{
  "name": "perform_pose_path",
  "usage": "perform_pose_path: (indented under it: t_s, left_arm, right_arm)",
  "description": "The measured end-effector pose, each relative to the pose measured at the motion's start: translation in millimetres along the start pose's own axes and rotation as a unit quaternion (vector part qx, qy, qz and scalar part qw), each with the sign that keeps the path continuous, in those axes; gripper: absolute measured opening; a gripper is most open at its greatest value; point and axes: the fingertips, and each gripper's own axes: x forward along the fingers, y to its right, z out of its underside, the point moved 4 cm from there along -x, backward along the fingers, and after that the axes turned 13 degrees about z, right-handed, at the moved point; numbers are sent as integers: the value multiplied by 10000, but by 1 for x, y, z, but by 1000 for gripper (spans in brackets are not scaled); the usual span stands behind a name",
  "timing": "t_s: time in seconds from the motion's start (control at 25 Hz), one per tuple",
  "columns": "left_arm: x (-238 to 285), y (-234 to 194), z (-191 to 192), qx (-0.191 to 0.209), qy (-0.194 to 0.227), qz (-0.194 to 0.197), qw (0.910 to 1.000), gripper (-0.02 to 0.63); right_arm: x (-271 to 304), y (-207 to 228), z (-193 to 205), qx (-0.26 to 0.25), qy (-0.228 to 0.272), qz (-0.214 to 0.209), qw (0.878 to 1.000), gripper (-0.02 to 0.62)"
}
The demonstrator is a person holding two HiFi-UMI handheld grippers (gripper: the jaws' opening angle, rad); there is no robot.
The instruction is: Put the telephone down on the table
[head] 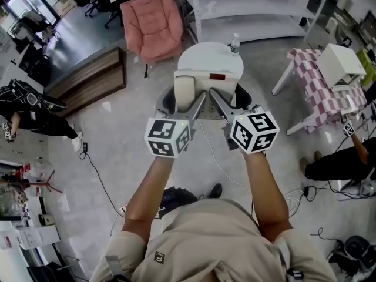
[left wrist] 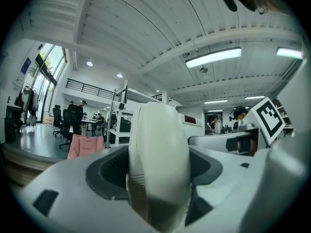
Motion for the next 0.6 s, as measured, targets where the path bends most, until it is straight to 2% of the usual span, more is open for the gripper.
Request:
perform_pose_path:
  t_s: [0.32,0.6]
  left_arm:
    - [19,-15,5,-57,-41,-40,10000,318]
    - [41,-49,8,-145,-42,158,9998,318]
  right_arm:
    - [22,13,3,29,-71,-18,10000,267]
    - [58,18,4,-15,-129,187,9997,267]
